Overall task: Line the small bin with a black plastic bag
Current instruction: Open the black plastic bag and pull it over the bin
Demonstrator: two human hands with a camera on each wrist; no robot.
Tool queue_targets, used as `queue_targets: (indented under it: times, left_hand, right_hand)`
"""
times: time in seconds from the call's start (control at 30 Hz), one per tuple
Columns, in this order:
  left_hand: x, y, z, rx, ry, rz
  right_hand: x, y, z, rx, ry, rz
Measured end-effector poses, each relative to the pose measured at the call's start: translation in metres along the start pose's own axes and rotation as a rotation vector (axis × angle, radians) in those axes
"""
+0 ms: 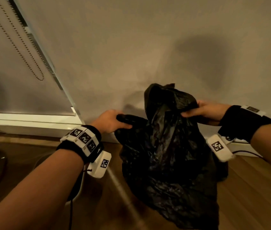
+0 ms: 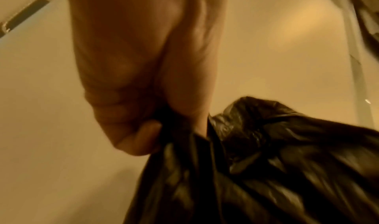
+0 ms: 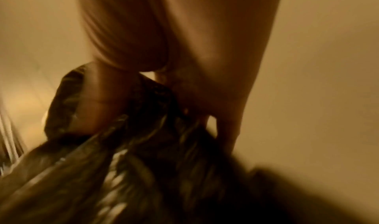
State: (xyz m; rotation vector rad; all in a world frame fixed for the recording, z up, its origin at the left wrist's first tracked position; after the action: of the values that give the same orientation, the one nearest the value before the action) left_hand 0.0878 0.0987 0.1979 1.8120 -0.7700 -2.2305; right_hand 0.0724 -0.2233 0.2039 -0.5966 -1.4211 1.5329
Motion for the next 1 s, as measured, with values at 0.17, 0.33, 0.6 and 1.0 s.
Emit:
queue_targets:
  times: [0.17, 0.33, 0.6, 1.0]
  left_hand:
    - [-0.002, 0.008, 0.010, 0.146, 0.157, 0.312]
    - [0.002, 0.030, 0.020, 0.233, 0.071, 0.508]
    - [-0.021, -0.034, 0.028, -0.048, 0.400, 0.581]
    - [0.018, 0.084, 0.030, 0.214, 0.171, 0.862]
  right_hand:
    - [-0.008, -0.013, 0.012, 0.014, 0.045, -0.119]
    - [0.013, -0.026, -0.014, 0.045, 0.288, -0.029]
    - [-0.025, -0.011, -0.005, -0.051, 0.494, 0.169]
    - [0.090, -0.006, -0.029, -0.142, -0.041, 0.366]
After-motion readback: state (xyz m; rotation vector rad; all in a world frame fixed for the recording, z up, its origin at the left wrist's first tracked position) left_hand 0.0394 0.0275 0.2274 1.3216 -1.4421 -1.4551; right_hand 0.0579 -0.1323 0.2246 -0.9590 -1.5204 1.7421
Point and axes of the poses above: each hand's wrist, its own z-axis away from the middle knuckle, its own x-axis out of the palm, y = z × x, the point moved 1 cm from there along -z, towards the middle knuckle, and after that the axes turned 6 degrees about -z, right-handed, at the moved point
